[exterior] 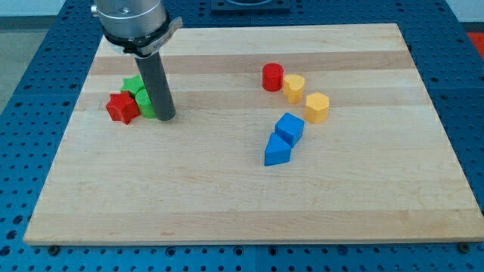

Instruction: Move the yellow heart diagonally top right to the yellow hexagon

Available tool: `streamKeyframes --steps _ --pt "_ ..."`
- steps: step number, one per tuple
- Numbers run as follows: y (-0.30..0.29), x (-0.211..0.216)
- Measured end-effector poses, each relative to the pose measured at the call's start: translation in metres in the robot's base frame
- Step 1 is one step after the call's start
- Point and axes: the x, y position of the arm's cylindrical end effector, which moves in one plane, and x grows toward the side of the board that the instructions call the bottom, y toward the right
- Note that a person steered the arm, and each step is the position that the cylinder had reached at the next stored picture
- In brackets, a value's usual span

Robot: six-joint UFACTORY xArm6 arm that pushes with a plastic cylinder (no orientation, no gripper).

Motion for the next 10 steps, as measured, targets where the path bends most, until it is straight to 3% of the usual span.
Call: streamKeyframes --steps 4,7,8,10 --pt "0.073 0.001" --pt "0.229 -0.024" --pt "0.251 -0.032" --pt "0.222 -0.034"
